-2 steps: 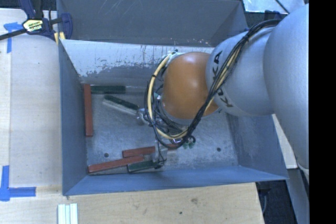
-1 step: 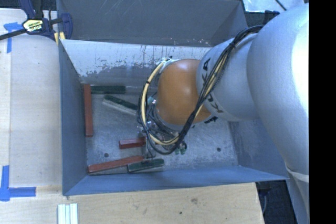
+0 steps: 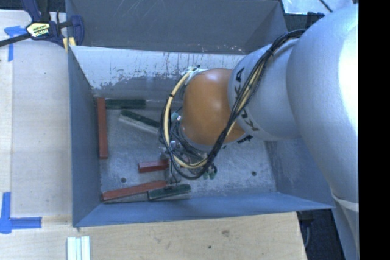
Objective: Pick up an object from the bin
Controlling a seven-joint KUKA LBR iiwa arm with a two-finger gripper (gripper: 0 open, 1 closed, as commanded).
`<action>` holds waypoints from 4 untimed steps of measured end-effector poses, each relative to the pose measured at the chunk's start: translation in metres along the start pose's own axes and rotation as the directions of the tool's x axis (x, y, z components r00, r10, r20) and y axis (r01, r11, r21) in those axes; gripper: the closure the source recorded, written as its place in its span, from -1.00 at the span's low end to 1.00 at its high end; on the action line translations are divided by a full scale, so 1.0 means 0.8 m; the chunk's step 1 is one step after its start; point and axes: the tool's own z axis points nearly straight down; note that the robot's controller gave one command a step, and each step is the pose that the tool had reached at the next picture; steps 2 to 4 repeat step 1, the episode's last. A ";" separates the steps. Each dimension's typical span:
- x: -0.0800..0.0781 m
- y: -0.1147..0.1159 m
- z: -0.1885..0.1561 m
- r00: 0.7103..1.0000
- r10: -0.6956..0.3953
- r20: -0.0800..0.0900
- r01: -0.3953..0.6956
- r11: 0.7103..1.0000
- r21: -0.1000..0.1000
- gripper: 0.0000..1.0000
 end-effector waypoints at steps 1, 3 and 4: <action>0.002 0.000 -0.005 1.000 0.000 -0.002 0.000 1.000 0.000 1.00; 0.002 0.000 -0.005 1.000 0.000 -0.002 0.000 1.000 0.000 1.00; 0.002 0.000 -0.005 1.000 0.000 -0.002 0.000 1.000 0.000 1.00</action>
Offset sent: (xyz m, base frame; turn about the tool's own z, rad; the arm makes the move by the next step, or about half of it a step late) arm 0.0001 -0.0001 0.0222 0.0000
